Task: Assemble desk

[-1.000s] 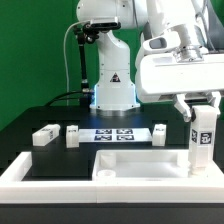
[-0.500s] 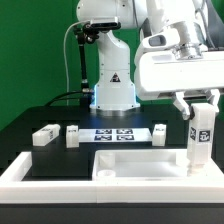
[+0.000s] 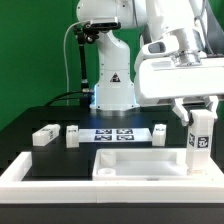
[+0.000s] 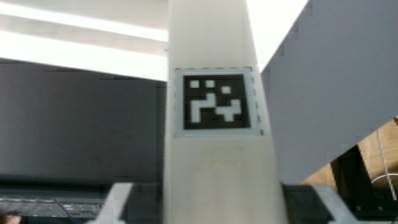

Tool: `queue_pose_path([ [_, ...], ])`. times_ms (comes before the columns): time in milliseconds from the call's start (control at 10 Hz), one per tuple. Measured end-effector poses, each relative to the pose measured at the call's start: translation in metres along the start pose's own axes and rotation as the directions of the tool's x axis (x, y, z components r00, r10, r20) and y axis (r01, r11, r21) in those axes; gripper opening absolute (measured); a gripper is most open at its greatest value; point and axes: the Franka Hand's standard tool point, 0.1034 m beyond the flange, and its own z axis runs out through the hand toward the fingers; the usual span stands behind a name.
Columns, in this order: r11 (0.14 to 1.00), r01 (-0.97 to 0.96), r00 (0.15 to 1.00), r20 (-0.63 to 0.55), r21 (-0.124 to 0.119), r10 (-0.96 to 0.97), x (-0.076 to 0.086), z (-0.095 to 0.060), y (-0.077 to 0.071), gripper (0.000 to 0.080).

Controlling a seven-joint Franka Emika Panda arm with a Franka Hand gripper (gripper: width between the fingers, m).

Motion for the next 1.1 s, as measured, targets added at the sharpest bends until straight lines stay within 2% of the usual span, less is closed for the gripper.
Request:
queue_pose_path([
  [500,1.0,-0.001,1.0,0.006,0.001,0.001,-0.001,0.0002,0.0001,0.0291],
  [600,1.0,-0.001,1.0,0.007,0.001,0.001,-0.0011,0.0003,0.0001,0.0366],
  [700,1.0,-0.001,1.0,0.007,0.001,0.001,-0.0012,0.0003,0.0001,0.0568],
  [800,1.0,-0.001,1.0,0.007,0.001,0.001,-0.0012,0.0004,0.0001,0.0568],
  [900,1.0,-0.002,1.0,0.007,0.001,0.001,-0.0012,0.0004,0.0001,0.0634],
  [1100,1.0,-0.001,1.0,0.007,0.001,0.001,-0.0014,0.0004,0.0,0.0647],
])
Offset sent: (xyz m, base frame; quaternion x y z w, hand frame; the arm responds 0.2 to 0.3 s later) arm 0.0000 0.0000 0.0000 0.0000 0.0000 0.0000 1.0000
